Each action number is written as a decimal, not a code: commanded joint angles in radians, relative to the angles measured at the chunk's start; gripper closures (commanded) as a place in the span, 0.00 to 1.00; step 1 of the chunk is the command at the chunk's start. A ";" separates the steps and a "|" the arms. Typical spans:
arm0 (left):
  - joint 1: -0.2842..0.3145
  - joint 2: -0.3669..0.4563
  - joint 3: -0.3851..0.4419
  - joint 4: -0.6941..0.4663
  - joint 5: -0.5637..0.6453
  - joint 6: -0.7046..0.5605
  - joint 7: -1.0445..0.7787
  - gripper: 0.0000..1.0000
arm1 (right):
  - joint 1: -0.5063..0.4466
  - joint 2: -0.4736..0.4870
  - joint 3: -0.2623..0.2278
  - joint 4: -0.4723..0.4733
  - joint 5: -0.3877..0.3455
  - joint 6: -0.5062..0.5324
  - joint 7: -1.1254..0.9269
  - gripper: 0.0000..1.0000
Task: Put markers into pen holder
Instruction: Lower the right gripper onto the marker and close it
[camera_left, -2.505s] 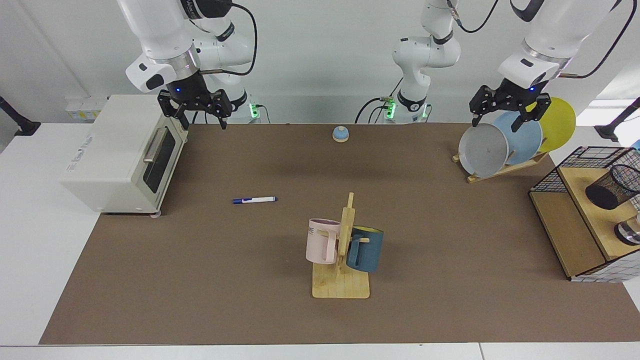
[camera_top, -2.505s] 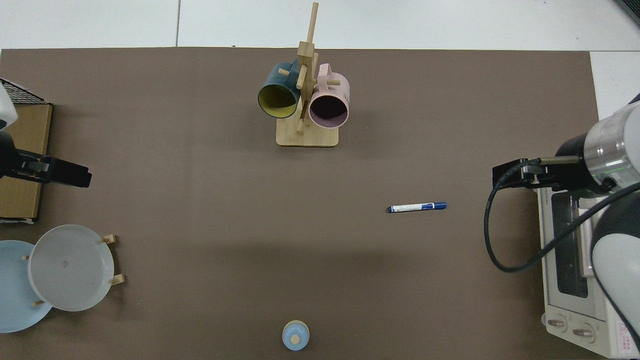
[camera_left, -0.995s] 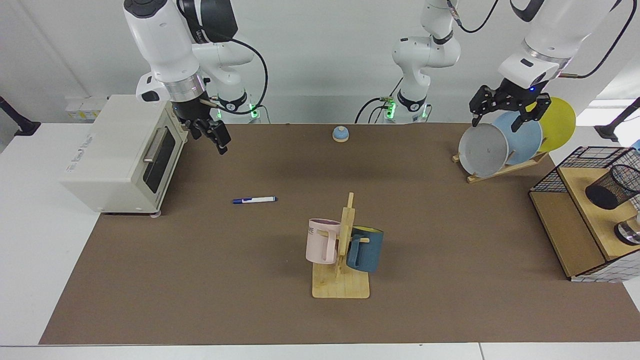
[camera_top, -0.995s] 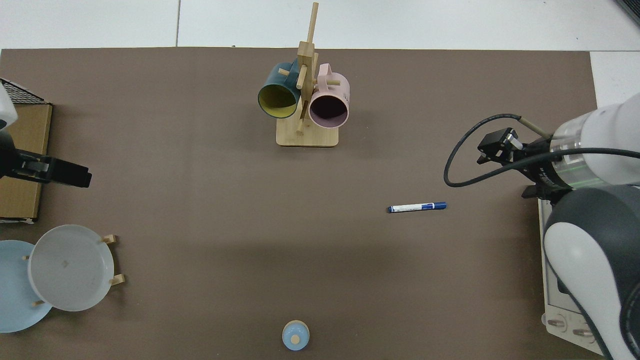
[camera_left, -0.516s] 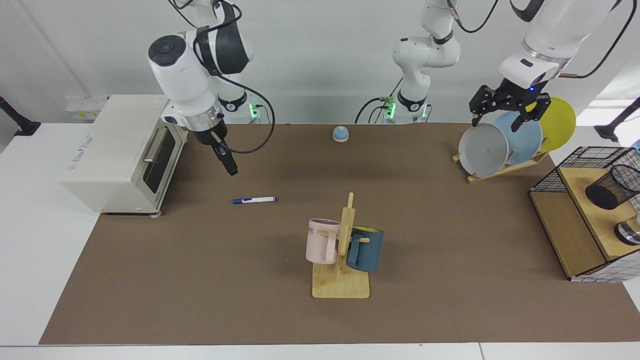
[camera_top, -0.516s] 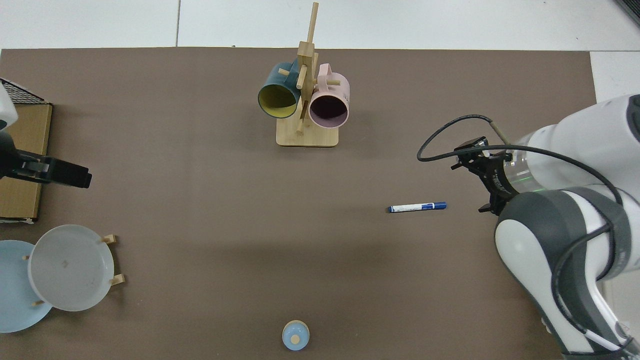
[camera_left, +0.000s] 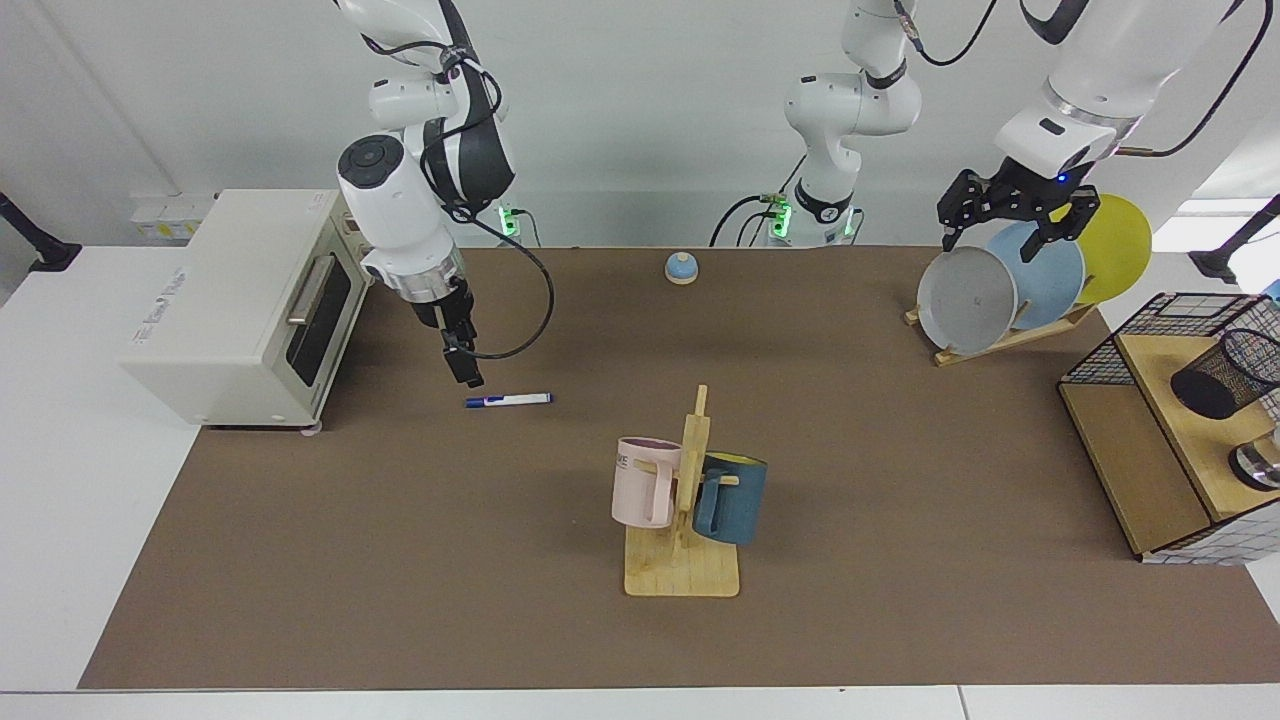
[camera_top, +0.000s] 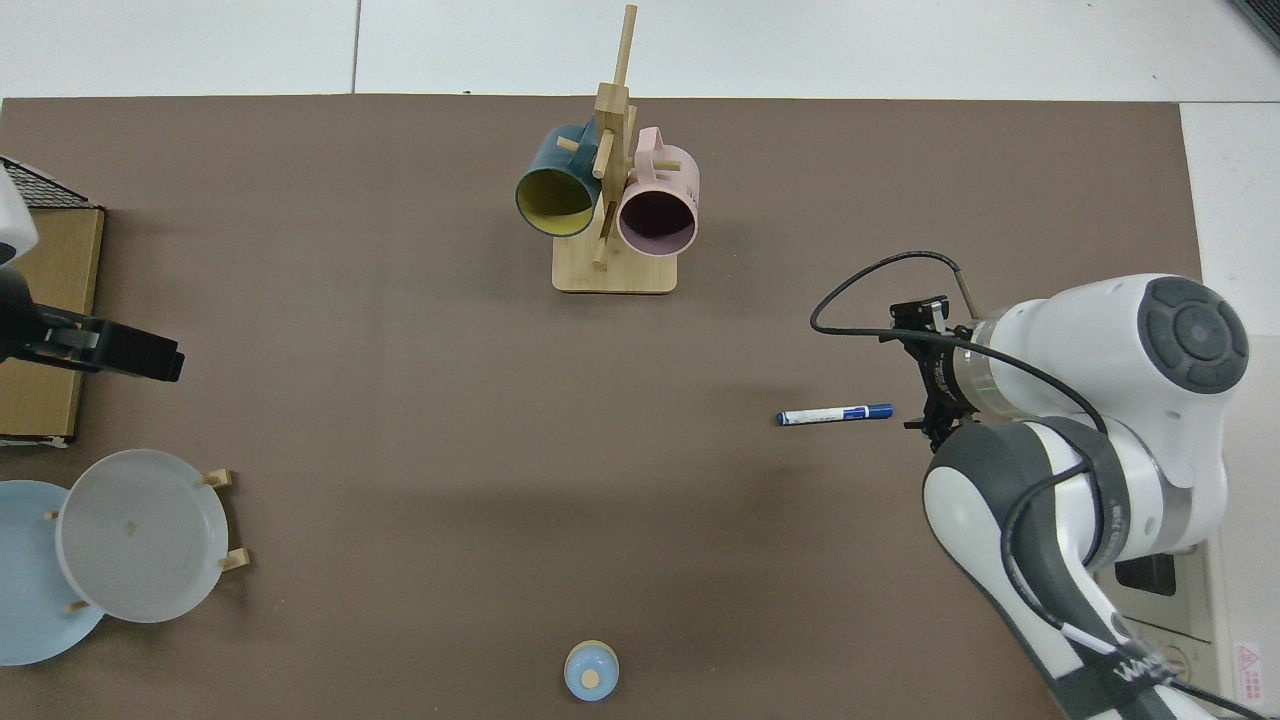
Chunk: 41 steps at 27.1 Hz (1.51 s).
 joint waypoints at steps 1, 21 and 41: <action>-0.005 0.005 0.003 0.016 -0.004 -0.019 -0.012 0.00 | -0.017 0.009 0.005 -0.052 0.017 0.083 0.028 0.01; -0.004 0.002 0.003 0.010 -0.005 -0.018 -0.021 0.00 | 0.017 0.076 0.006 -0.160 0.017 0.297 0.031 0.01; -0.005 0.001 0.003 0.004 -0.005 -0.019 -0.024 0.00 | 0.037 0.153 0.006 -0.204 0.017 0.430 0.072 0.01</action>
